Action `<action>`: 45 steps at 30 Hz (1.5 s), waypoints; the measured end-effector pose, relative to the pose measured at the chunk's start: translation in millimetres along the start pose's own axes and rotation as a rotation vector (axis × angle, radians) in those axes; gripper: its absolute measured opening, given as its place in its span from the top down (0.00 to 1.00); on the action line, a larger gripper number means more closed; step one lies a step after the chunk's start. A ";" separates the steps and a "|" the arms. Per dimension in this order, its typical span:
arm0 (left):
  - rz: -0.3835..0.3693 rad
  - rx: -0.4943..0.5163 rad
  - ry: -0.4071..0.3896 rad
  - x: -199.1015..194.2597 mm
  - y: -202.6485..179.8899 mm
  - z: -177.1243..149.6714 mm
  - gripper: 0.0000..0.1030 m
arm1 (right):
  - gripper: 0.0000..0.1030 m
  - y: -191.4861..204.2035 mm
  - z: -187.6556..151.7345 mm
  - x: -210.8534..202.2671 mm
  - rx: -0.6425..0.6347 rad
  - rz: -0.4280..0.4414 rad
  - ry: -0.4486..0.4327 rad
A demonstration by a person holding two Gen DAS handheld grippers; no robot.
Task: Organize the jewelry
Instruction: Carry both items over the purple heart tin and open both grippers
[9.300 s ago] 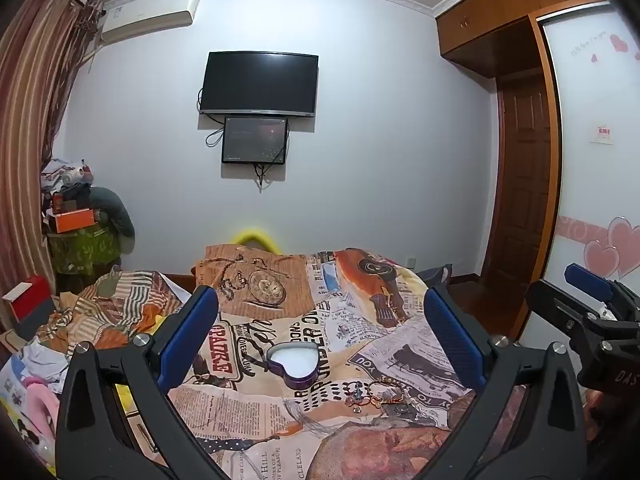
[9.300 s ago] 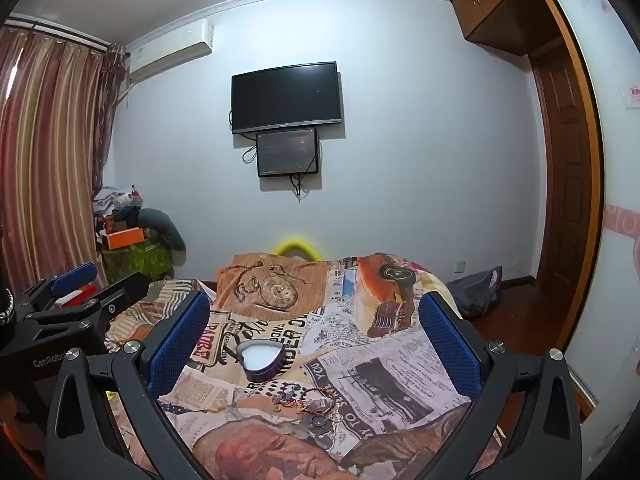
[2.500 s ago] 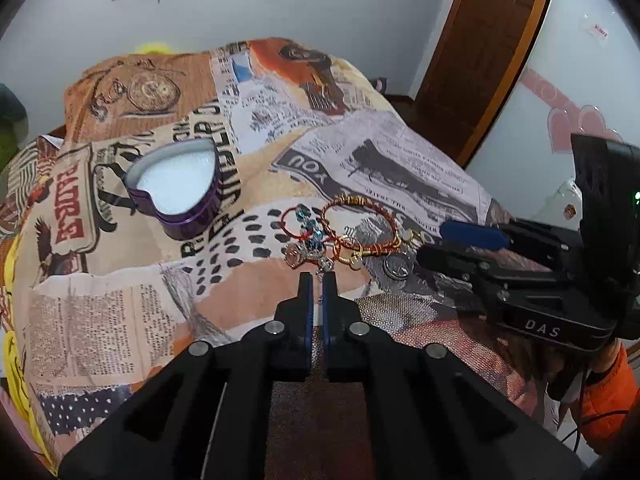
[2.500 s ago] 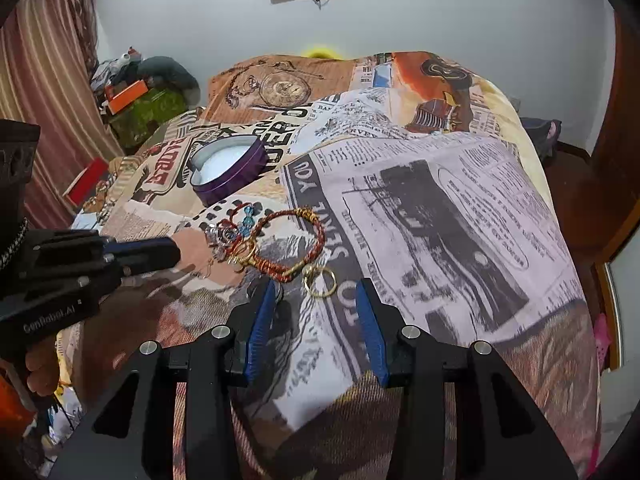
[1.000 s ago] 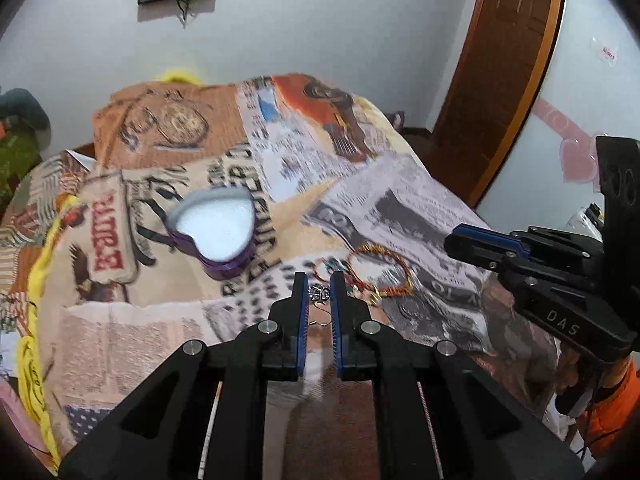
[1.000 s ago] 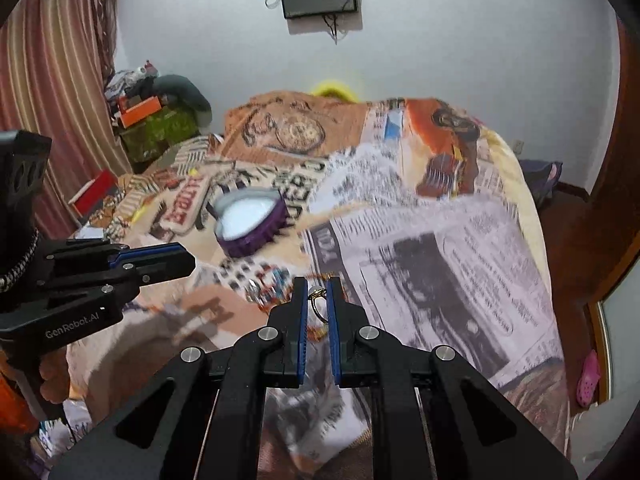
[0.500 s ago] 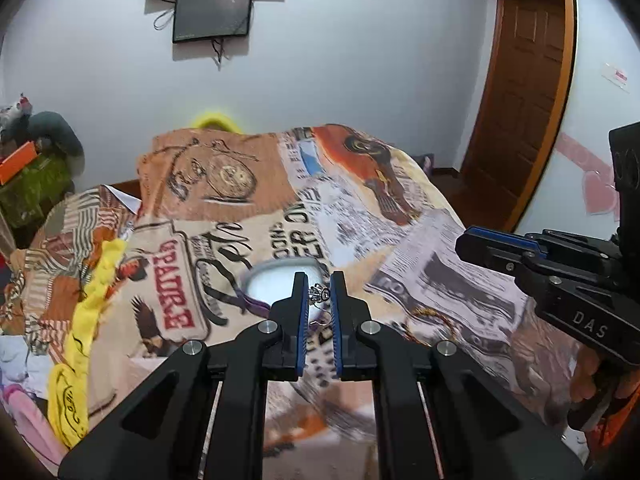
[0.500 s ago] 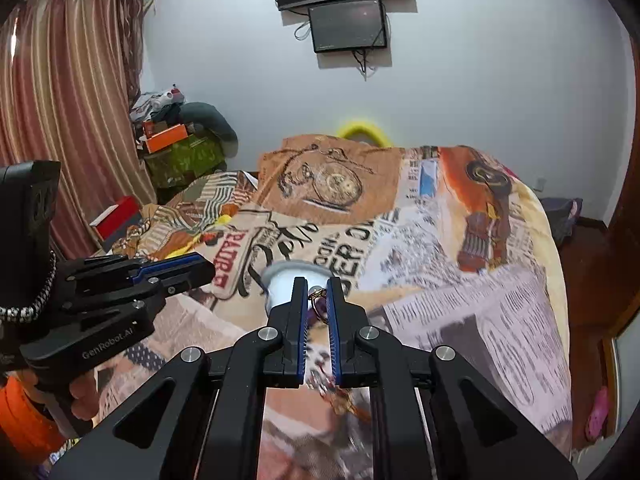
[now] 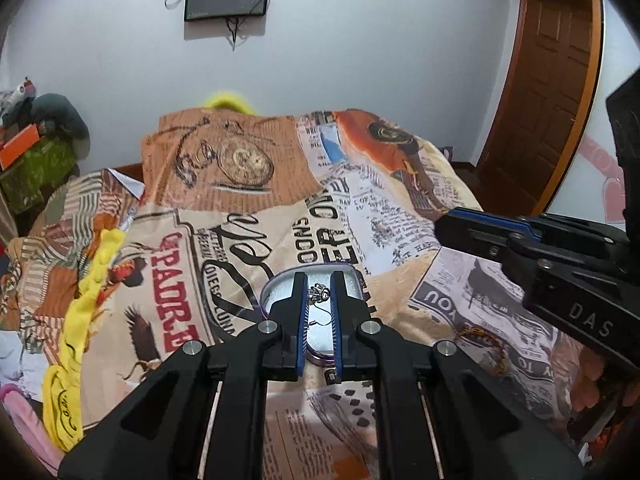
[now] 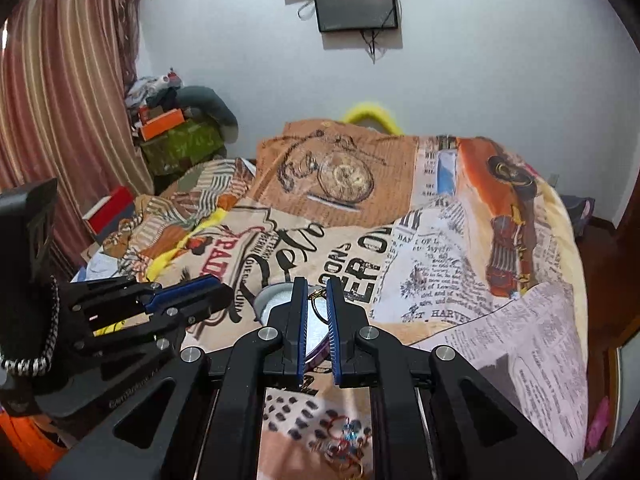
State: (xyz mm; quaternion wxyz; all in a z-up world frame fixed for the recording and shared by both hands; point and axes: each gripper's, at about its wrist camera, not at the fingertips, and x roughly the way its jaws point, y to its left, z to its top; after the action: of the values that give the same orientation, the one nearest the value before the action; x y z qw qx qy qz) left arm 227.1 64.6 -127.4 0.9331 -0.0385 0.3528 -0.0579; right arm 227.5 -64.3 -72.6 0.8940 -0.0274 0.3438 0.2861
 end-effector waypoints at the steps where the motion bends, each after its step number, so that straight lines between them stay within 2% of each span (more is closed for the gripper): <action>1: -0.005 -0.003 0.010 5.5 1.1 -0.3 0.91 | 0.92 -2.1 0.4 6.3 0.006 0.005 0.014; 6: -0.050 -0.019 0.094 40.1 7.2 -3.1 0.91 | 0.92 -15.2 2.2 38.9 0.043 0.032 0.093; 11: -0.060 -0.014 0.154 66.4 10.5 -7.6 0.91 | 0.92 -24.6 1.9 57.2 0.087 0.071 0.148; 17: -0.046 -0.003 0.193 84.3 12.8 -11.2 0.91 | 0.92 -20.8 -1.0 67.0 0.080 0.092 0.186; 25: -0.060 -0.068 0.196 83.7 26.5 -13.7 0.90 | 0.92 -11.7 -3.8 80.9 0.038 0.085 0.223; 28: -0.048 -0.067 0.185 77.7 31.1 -12.6 0.82 | 0.92 -10.1 -4.6 87.6 0.033 0.094 0.243; 30: -0.029 -0.057 0.175 73.2 33.8 -12.4 0.70 | 0.92 -8.6 -6.0 92.4 0.032 0.104 0.256; 35: 0.005 -0.012 0.178 66.4 38.2 -17.3 0.65 | 0.92 -3.8 -7.9 101.0 0.021 0.107 0.283; 38: 0.020 0.002 0.186 65.6 41.0 -22.7 0.57 | 0.91 -1.0 -8.2 104.4 0.010 0.109 0.297; 45: 0.016 -0.006 0.213 65.2 44.9 -31.4 0.56 | 0.91 2.2 -9.9 111.6 0.002 0.097 0.329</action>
State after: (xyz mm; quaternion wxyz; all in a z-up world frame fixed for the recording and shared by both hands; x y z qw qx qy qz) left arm 258.5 99.2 -198.6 0.8906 -0.0321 0.4506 -0.0530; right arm 287.4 -9.9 -150.2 0.8109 -0.0564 0.4865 0.3202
